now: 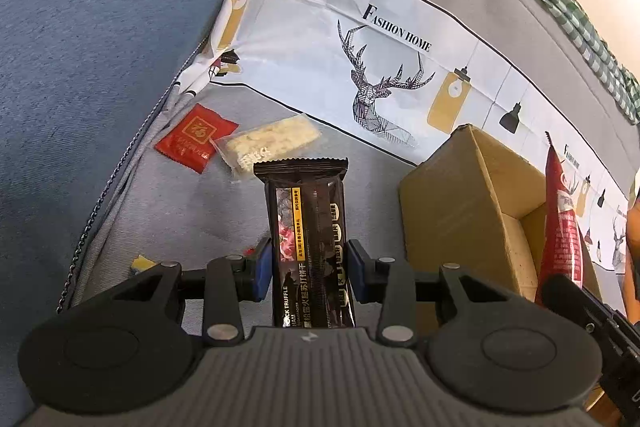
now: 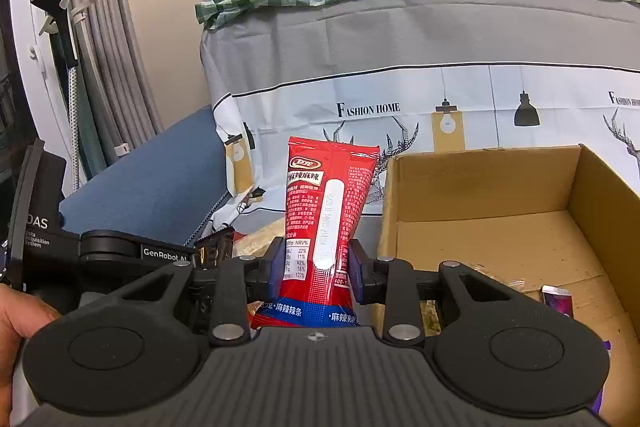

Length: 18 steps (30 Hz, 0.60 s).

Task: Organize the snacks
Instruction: 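Lift both snacks and carry them toward the cardboard box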

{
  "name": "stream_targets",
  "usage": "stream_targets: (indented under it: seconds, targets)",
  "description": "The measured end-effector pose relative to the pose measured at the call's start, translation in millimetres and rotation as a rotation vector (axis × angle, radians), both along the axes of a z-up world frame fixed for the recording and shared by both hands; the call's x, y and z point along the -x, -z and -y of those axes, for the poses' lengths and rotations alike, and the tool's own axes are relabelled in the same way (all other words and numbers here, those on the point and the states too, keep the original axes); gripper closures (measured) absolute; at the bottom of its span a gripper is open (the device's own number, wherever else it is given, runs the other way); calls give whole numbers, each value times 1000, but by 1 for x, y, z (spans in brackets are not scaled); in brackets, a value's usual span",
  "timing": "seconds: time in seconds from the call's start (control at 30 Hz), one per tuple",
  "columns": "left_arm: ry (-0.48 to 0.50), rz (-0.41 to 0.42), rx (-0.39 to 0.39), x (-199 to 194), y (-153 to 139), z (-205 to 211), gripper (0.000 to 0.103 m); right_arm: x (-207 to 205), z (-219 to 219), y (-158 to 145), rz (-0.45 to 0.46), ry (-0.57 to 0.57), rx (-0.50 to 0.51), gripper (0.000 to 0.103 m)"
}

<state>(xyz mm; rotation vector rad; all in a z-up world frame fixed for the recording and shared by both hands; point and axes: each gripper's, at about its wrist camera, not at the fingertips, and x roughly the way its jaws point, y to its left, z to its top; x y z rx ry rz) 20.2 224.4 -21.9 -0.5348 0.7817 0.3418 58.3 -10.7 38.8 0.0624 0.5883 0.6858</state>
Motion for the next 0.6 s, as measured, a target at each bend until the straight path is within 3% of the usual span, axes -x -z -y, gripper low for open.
stream_targets:
  seconds: [0.13,0.6]
  targets:
    - [-1,17,-15,0,-3,3,60,-2,3,2,-10,1,-1,69]
    - [30,237,-73,4,-37,30,60,-5,20,-9,41,68,-44,69]
